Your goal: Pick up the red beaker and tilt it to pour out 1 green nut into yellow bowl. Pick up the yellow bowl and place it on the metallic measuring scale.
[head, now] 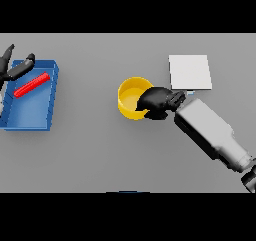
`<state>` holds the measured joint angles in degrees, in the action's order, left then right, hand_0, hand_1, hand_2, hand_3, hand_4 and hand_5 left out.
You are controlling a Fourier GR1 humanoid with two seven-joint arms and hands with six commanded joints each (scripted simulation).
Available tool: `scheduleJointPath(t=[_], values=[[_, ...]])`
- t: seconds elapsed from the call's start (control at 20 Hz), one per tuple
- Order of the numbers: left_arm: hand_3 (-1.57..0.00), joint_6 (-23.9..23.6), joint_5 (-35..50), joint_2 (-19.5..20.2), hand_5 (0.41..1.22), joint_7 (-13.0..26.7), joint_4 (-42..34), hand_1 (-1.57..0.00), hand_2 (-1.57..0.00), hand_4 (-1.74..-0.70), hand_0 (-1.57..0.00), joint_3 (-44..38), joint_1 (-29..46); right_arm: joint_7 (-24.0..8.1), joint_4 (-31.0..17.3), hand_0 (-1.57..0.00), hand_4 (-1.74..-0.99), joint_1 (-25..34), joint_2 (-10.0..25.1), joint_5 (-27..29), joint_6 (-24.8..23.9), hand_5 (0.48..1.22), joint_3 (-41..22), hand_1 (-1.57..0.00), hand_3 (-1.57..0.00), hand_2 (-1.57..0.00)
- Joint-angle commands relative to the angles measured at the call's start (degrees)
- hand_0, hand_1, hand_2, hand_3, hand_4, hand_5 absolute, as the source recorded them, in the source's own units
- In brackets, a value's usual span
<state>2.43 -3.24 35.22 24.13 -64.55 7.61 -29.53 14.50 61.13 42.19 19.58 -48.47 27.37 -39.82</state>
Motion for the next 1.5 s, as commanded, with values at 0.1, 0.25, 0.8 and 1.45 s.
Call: scheduleJointPath(t=[0.1, 0.25, 0.8, 1.45], values=[[0.0, 0.05, 0.49, 0.25, 0.704, -0.23, -0.17, 0.0, 0.0, -0.79, 0.0, -0.5, 0.15, 0.22, 2.02, -1.49, -1.714, -0.59, 1.27, 0.69, 0.02, 1.203, 0.3, -1.49, -1.2, -1.36], [0.0, 0.36, 0.33, 0.44, 0.706, 0.63, -0.54, 0.0, 0.0, -0.77, 0.0, -0.19, 0.0, -0.75, 3.97, -1.53, -1.727, 0.45, 2.31, 1.93, 1.78, 1.212, 1.48, -1.53, -1.17, -1.44], [0.0, 0.67, 1.69, 0.47, 0.704, -0.52, -0.13, 0.0, 0.0, -0.8, 0.0, -1.31, 0.13, -9.83, 14.11, -1.52, -1.74, -0.71, 6.8, 4.12, 6.27, 1.219, 5.58, -1.57, -1.18, -1.52], [0.0, -0.11, 3.15, 0.46, 0.76, 5.05, -4.89, 0.0, 0.0, -0.85, 0.0, -1.51, 1.58, -7.63, -3.19, -1.57, -1.741, 5.71, 11.64, 2.55, -5.88, 1.221, 12.6, -1.57, -1.15, -1.55]])
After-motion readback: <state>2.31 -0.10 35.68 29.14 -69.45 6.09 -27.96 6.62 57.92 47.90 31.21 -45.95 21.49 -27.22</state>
